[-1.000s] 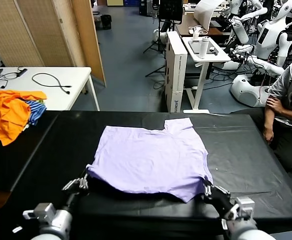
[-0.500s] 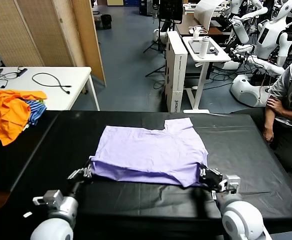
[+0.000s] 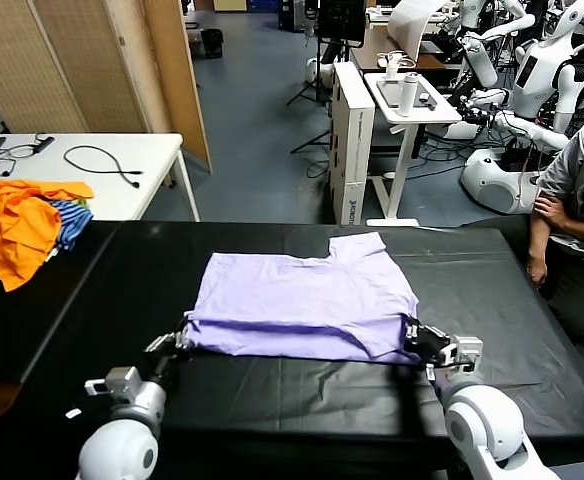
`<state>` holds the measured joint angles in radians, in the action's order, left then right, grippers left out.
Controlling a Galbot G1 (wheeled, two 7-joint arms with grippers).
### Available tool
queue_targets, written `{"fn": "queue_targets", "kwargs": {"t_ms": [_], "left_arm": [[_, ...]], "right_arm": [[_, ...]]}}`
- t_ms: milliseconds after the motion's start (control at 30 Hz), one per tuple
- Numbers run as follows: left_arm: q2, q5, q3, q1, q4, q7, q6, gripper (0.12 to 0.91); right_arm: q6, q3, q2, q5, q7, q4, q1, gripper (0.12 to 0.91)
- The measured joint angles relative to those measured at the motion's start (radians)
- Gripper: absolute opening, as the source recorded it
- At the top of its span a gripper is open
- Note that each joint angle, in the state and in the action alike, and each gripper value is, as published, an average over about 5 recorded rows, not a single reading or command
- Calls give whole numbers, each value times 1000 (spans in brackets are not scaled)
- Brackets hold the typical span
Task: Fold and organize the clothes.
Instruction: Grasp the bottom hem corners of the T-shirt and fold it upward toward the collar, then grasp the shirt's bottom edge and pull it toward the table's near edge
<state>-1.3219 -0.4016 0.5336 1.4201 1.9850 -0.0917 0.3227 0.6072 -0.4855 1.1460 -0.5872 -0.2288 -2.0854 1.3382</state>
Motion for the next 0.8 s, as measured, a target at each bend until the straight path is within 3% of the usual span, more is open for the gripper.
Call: {"fn": "queue_targets", "kwargs": {"t_ms": [167,300,400,567,633,800], "left_arm": [[2,3,-6,8,10,0,6,546],[0,15,-2,32,32,0,8,794],[-2,22,3,56,54,1,9,888],[-11,35,4,93,75,3,7,906],[-15,44,1,103,74,4,5,907],[-19,55,-7,121,67,7,2,898]], "right_arm": [[31,-42,-18,7,32,-57,63,736],[33,-86,-33,10,49,-103,134,887],[29,-113,-40,11,60,-117,182,905],[17,-135,-43,20,74,-121,236,905],[12,-139,-43,23,77,-118,247,886],[9,-138,-41,28,79,-106,249,752]]}}
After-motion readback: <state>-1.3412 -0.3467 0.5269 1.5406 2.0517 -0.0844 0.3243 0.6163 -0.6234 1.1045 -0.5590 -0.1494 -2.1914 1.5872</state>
